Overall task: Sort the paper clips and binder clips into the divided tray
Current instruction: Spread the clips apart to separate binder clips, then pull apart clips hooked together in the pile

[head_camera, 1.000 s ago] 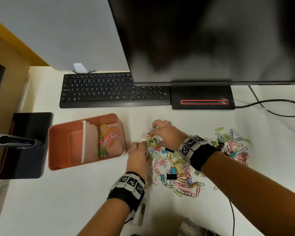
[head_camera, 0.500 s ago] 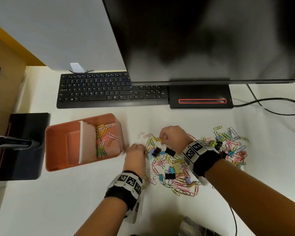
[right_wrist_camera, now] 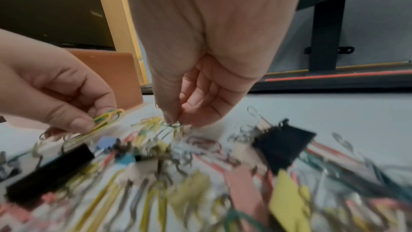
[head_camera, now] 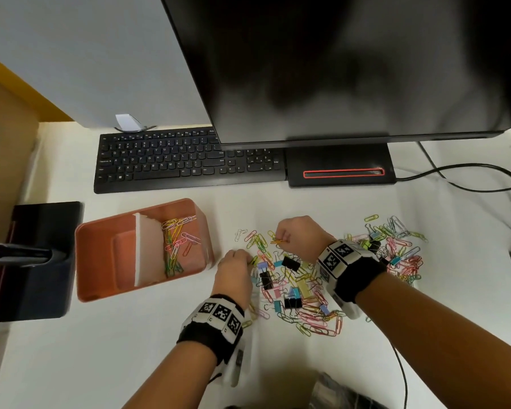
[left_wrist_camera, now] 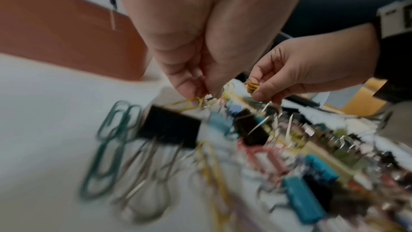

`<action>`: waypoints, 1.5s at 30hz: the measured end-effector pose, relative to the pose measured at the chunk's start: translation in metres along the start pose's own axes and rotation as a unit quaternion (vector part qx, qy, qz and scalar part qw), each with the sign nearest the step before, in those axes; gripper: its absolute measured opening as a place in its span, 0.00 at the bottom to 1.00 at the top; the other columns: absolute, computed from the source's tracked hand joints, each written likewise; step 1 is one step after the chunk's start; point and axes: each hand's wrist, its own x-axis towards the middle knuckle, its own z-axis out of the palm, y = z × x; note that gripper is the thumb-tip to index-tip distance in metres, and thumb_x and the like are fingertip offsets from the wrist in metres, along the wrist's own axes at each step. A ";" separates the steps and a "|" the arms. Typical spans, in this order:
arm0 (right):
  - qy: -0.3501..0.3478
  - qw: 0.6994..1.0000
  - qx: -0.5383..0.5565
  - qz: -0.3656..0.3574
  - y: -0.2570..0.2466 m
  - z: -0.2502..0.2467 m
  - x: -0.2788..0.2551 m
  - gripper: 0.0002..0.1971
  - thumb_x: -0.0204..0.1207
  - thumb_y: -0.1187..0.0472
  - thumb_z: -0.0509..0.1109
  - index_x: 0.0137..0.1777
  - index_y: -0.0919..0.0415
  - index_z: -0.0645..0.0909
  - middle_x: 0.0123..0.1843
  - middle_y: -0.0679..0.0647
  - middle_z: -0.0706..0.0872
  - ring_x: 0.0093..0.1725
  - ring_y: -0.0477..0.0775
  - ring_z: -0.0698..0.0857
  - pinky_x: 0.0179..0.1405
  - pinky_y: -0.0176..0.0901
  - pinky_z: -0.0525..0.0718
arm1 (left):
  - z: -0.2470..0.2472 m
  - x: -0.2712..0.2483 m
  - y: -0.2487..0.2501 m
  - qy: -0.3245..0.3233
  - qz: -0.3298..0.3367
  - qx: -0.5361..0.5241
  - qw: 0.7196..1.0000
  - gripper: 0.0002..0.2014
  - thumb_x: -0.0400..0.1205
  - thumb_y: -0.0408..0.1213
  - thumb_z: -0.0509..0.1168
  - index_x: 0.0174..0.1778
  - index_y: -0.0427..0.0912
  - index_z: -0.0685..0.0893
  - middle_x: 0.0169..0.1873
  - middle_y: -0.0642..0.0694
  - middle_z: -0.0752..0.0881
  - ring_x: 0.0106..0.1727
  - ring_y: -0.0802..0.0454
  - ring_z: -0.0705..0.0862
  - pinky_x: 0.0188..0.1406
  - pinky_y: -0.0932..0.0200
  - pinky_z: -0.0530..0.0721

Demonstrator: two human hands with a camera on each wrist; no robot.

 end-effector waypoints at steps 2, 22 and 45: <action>0.024 0.999 0.013 -0.025 -0.009 -0.008 -0.005 0.07 0.75 0.63 0.69 0.51 0.61 0.84 0.49 0.55 0.88 0.49 0.51 0.84 0.58 0.47 0.83 | -0.014 -0.008 0.010 0.025 0.041 -0.016 0.999 0.09 0.82 0.28 0.57 0.54 0.38 0.80 0.50 0.43 0.80 0.49 0.50 0.79 0.49 0.66 0.76; 0.131 0.984 0.065 -0.099 -0.080 -0.007 0.004 0.12 0.76 0.57 0.68 0.59 0.51 0.78 0.58 0.48 0.81 0.53 0.49 0.82 0.60 0.47 0.81 | -0.110 -0.062 -0.047 0.185 0.103 -0.115 0.970 0.08 0.73 0.31 0.73 0.41 0.48 0.83 0.40 0.54 0.82 0.37 0.60 0.82 0.37 0.76 0.78; -0.033 0.983 -0.154 -0.093 -0.016 0.032 0.004 0.12 0.78 0.68 0.63 0.57 0.57 0.81 0.57 0.53 0.83 0.58 0.54 0.78 0.57 0.41 0.76 | -0.008 -0.036 -0.066 0.037 -0.014 -0.084 0.996 0.08 0.75 0.26 0.68 0.48 0.38 0.85 0.46 0.43 0.85 0.44 0.53 0.79 0.47 0.67 0.73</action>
